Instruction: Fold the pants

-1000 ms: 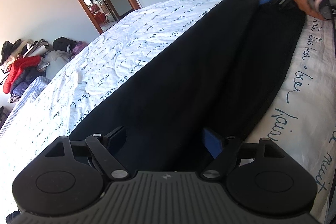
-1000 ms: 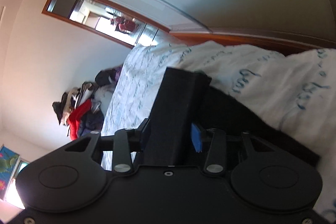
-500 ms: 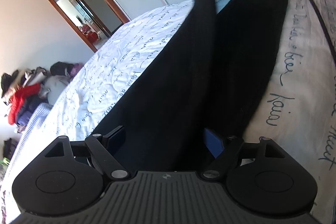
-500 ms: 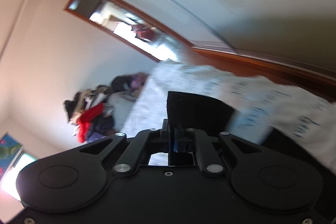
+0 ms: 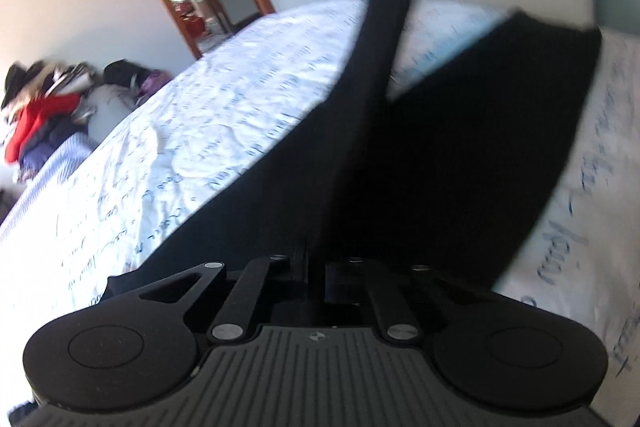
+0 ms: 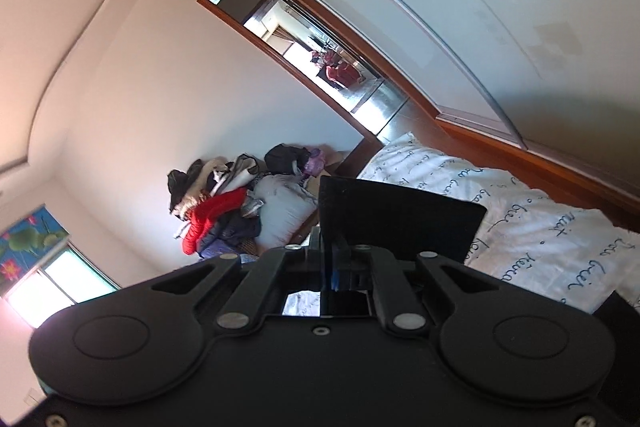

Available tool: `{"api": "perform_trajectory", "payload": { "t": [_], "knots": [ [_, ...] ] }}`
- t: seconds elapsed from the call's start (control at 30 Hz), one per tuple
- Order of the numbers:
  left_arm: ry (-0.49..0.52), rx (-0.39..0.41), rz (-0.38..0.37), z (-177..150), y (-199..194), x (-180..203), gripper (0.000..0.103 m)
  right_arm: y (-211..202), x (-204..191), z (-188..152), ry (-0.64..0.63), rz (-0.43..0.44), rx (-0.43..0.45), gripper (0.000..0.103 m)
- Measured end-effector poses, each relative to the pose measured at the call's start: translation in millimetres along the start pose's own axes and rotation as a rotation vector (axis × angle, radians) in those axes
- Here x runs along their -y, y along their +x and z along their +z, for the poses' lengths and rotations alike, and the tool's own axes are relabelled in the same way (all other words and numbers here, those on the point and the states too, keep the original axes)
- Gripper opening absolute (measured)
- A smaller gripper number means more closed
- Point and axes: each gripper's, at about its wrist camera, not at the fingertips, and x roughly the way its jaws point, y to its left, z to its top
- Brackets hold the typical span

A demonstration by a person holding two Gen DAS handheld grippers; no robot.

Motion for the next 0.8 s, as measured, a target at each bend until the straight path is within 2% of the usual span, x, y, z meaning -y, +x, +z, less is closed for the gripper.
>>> {"api": "perform_trajectory", "payload": {
  "t": [0.23, 0.33, 0.4, 0.47, 0.53, 0.6, 0.7, 0.8],
  "knots": [
    [-0.121, 0.122, 0.075, 13, -22, -37, 0.009, 4, 1, 6, -0.104, -0.109, -0.011, 0.005],
    [-0.129, 0.153, 0.07, 15, -31, -39, 0.009, -7, -5, 7, -0.177, -0.079, 0.013, 0.005],
    [-0.106, 0.143, 0.062, 14, -29, -33, 0.008, -12, -4, 6, -0.201, -0.079, 0.01, 0.005],
    [-0.114, 0.109, 0.02, 11, -22, -31, 0.009, -7, 4, 5, -0.203, -0.121, -0.025, 0.005],
    [-0.15, 0.075, -0.008, 10, -12, -33, 0.009, 6, 16, 4, -0.17, -0.159, -0.071, 0.005],
    [-0.183, 0.075, 0.002, 11, -13, -38, 0.008, 15, 26, 5, -0.11, -0.165, -0.094, 0.005],
    [-0.188, 0.126, -0.006, 13, -31, -47, 0.008, -2, 19, 9, -0.13, -0.125, -0.039, 0.005],
    [-0.113, 0.132, -0.029, 12, -41, -38, 0.008, -36, 21, 3, -0.165, -0.107, 0.018, 0.005]
  ]
}}
